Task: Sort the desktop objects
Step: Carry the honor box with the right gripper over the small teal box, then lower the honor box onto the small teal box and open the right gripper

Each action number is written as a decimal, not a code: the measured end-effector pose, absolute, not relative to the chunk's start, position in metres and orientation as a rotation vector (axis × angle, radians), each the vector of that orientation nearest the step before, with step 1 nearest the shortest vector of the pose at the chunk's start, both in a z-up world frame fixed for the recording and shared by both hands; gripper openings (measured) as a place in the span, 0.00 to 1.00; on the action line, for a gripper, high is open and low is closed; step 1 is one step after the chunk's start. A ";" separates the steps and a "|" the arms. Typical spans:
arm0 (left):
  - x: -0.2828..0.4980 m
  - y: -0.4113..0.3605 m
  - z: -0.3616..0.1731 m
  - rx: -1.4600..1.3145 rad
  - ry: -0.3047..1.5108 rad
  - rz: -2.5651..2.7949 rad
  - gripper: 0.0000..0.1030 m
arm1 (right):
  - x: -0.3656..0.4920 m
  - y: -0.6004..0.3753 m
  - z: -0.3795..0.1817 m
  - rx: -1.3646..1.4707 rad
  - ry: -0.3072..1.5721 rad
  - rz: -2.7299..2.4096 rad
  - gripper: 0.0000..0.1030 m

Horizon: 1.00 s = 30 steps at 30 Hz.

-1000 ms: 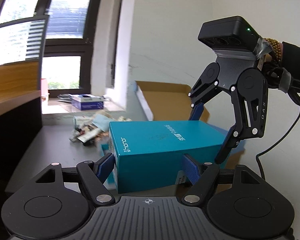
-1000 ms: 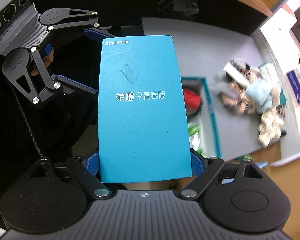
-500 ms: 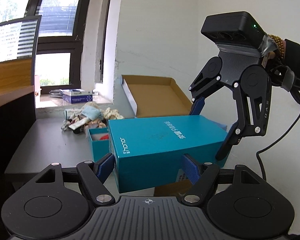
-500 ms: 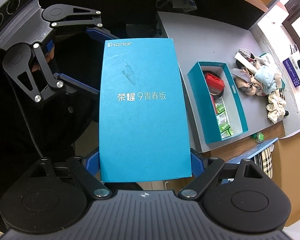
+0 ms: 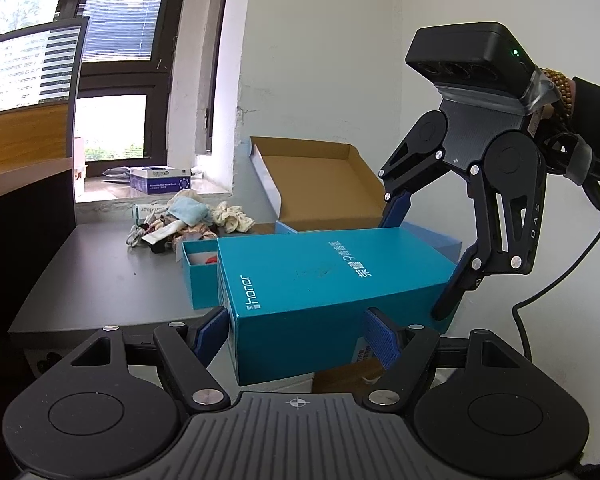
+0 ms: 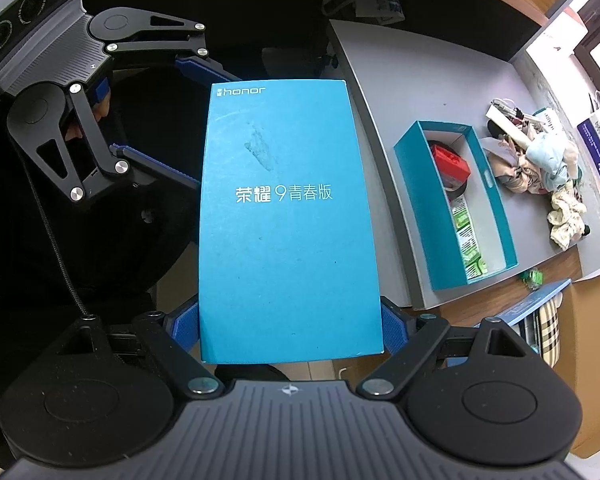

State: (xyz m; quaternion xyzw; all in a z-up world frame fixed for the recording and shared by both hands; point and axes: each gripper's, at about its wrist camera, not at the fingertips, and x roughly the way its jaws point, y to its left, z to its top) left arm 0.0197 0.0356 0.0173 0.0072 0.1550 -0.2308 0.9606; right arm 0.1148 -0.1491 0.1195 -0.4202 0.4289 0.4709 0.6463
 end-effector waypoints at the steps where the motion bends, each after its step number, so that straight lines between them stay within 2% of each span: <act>1: 0.022 0.036 0.018 0.020 0.315 -0.468 0.74 | 0.117 -0.148 0.120 -0.959 0.974 1.071 0.88; 30: 0.115 0.036 0.039 0.010 0.319 -0.459 0.75 | 0.220 -0.145 0.132 -1.005 0.921 1.047 0.88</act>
